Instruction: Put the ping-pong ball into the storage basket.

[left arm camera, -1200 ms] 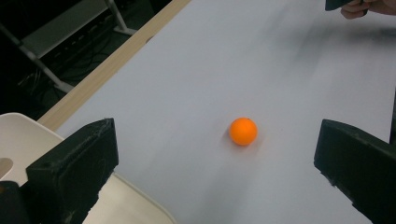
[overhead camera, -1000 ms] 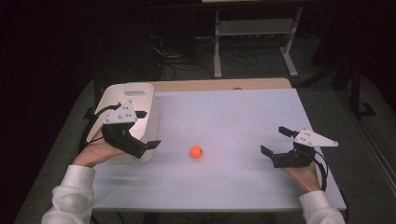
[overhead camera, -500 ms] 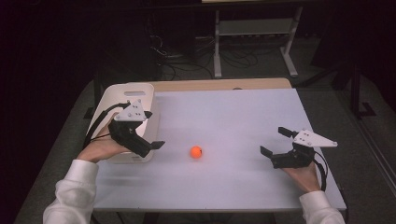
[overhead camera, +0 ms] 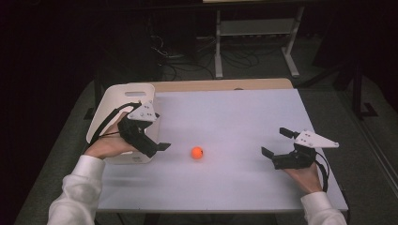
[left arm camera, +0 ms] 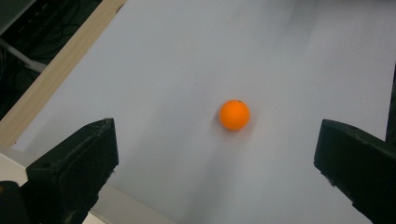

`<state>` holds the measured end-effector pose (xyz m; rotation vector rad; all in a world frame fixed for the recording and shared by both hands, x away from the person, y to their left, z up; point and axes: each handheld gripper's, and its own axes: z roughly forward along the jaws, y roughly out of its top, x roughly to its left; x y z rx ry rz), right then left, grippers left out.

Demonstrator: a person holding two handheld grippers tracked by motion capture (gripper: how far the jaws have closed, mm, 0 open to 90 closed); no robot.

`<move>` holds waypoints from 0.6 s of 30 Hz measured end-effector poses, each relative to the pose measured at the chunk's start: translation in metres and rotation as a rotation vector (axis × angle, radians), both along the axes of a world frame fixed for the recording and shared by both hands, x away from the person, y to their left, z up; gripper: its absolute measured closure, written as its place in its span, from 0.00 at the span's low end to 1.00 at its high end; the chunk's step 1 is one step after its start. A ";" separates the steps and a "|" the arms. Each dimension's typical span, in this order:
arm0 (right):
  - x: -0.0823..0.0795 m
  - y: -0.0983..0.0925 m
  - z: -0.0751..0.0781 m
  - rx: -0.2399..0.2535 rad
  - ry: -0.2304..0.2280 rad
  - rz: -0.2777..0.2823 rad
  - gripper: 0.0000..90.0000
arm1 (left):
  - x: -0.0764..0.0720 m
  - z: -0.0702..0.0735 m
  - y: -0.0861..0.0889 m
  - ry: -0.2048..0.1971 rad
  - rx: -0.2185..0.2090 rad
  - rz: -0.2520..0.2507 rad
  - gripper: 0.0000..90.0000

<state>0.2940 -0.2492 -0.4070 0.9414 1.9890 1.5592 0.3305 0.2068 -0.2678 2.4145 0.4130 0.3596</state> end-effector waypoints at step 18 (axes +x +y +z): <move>-0.001 0.000 0.000 -0.001 0.001 0.001 0.00 | 0.010 -0.006 -0.021 0.039 0.072 -0.032 0.00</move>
